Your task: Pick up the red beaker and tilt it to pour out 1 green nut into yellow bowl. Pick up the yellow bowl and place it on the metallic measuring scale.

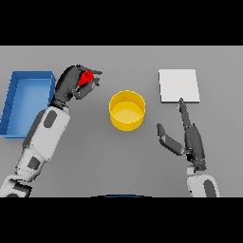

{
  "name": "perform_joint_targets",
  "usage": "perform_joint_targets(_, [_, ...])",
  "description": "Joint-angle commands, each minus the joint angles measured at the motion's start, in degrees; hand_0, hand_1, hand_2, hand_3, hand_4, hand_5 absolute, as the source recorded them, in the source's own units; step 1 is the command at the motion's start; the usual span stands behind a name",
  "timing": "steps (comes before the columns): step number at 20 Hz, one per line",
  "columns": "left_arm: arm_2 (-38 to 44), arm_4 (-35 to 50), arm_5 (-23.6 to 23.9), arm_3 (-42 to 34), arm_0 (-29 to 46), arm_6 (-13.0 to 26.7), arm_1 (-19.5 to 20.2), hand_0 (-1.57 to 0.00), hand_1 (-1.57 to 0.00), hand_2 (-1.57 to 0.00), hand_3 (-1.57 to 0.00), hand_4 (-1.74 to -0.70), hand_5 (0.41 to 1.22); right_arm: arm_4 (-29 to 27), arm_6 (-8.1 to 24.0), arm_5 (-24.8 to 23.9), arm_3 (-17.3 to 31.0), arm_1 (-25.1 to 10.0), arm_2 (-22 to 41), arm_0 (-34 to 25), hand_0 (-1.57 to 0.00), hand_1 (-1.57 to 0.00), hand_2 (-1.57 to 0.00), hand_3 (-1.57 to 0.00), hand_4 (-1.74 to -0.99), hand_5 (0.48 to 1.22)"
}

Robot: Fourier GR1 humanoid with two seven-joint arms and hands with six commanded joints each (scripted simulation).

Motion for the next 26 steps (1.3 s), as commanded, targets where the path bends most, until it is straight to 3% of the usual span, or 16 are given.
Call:
perform_joint_targets(1, [-1.18, -0.99, -0.55, -0.99, 0.27, 0.95, 0.4, -1.56, -1.56, -1.56, -1.55, -1.74, 1.127, -0.61, -0.24, 0.3, -0.52, -0.59, -0.54, -0.36, 0.0, 0.0, 0.0, 0.0, -1.092, 0.667])
perform_joint_targets(5, [-5.13, -4.39, -2.39, -3.86, 0.41, 4.2, 1.8, -1.56, -1.56, -1.56, -1.56, -1.74, 1.144, 0.32, 0.01, 0.49, -1.58, -0.67, 0.29, 0.97, 0.0, 0.0, 0.0, 0.0, -1.096, 0.666])
perform_joint_targets(8, [-11.07, -11.07, -5.89, -3.85, -3.79, 7.57, 4.39, -1.57, -1.57, -1.57, -1.56, -1.74, 1.153, -0.69, 0.31, 1.11, -1.44, -0.48, 0.11, 0.18, 0.0, 0.0, 0.0, 0.0, -1.069, 0.685])
perform_joint_targets(12, [-19.32, -19.31, -11.98, -1.62, -9.83, 9.23, 6.5, -1.57, -1.57, -1.57, -1.57, -1.74, 1.193, -0.15, -0.04, 0.63, -1.21, -0.45, 0.08, 0.43, 0.0, 0.0, 0.0, 0.0, -1.062, 0.691])
perform_joint_targets(13, [-21.3, -21.18, -13.33, -0.57, -11.67, 8.49, 6.94, -1.57, -1.57, -1.57, -1.57, -1.74, 1.199, 0.08, 0.41, 0.75, -1.4, -0.61, 0.21, 0.25, 0.0, 0.0, 0.0, 0.0, -1.068, 0.689])
perform_joint_targets(17, [-28.29, -27.27, -19.1, 4.47, -18.54, 8.45, 6.52, -1.57, -1.57, -1.57, -1.57, -1.58, 1.212, -1.1, 0.15, 1.25, -0.92, -0.36, -0.14, -0.51, 0.0, 0.0, 0.0, 0.0, -1.063, 0.681])
perform_joint_targets(26, [-40.14, -39.26, -24.82, 10.67, -27.41, 6.14, 6.18, -1.57, -1.57, -1.57, -1.57, -1.72, 1.22, -1.15, -0.74, 2.27, -0.98, -0.37, 0.65, 0.42, 0.0, 0.0, 0.0, 0.0, -1.063, 0.694])
